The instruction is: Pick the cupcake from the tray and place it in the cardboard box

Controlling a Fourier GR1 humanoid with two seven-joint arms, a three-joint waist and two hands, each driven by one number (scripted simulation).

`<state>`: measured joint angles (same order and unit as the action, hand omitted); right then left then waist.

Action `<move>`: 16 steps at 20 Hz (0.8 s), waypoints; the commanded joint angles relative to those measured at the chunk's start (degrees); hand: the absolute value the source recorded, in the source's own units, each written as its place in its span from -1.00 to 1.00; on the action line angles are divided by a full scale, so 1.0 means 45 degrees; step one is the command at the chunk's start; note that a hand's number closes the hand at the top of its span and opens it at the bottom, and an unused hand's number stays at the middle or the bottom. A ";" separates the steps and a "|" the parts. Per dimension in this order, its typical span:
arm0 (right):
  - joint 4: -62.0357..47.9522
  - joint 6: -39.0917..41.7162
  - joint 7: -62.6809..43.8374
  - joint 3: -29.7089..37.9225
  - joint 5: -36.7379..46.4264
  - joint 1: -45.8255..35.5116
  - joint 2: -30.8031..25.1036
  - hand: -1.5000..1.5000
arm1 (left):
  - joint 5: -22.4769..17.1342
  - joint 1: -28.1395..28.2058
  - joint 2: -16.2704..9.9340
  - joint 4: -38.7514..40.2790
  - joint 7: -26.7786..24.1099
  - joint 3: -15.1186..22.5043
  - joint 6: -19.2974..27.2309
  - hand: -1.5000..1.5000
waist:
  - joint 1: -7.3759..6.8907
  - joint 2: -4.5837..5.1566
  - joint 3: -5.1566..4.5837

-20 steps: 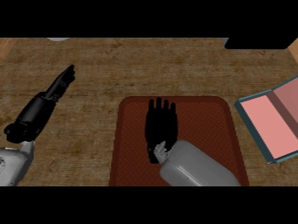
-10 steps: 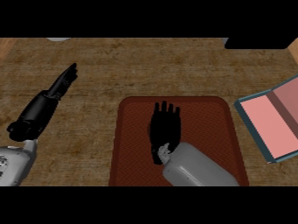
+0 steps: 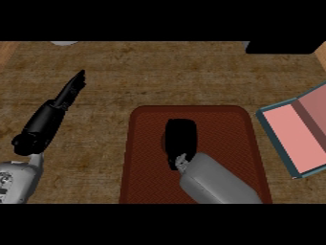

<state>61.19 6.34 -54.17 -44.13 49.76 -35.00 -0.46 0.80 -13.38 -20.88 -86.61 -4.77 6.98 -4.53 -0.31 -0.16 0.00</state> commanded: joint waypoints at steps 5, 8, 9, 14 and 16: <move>0.0275 -0.1044 -0.0456 -0.1454 0.1054 -0.0004 0.0098 1.00 | 0.0163 0.0434 0.0265 -0.0229 -0.0073 -0.0244 -0.0548 0.00 | -0.0078 0.0022 0.0002; -0.0778 -0.2327 0.1501 -0.0292 0.2101 -0.0198 0.0020 1.00 | 0.0312 0.0223 0.0370 -0.0377 0.0101 -0.0322 -0.0533 0.00 | -0.0012 0.0035 0.0004; -0.0261 -0.1816 0.1904 0.0655 0.1377 -0.1098 -0.0301 1.00 | 0.0171 0.0434 0.0040 0.0307 -0.0790 -0.0754 -0.0717 0.00 | -0.0010 0.0045 0.0000; -0.1970 -0.3177 0.4804 0.3503 -0.0339 -0.2690 -0.1297 1.00 | 0.0177 -0.0048 0.0150 -0.0730 0.0541 -0.0477 -0.0735 0.00 | -0.0216 0.0099 0.0016; -0.2190 -0.3677 0.5134 0.3318 0.0448 -0.2695 -0.1171 1.00 | 0.0265 -0.0481 0.0172 0.0407 0.0029 -0.0760 -0.0950 0.00 | -0.0034 0.0084 0.0002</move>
<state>54.17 -6.83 -36.40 -33.12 51.41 -44.08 -4.63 1.92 -14.14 -19.71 -86.77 -4.05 4.64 -7.57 -0.63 0.20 0.04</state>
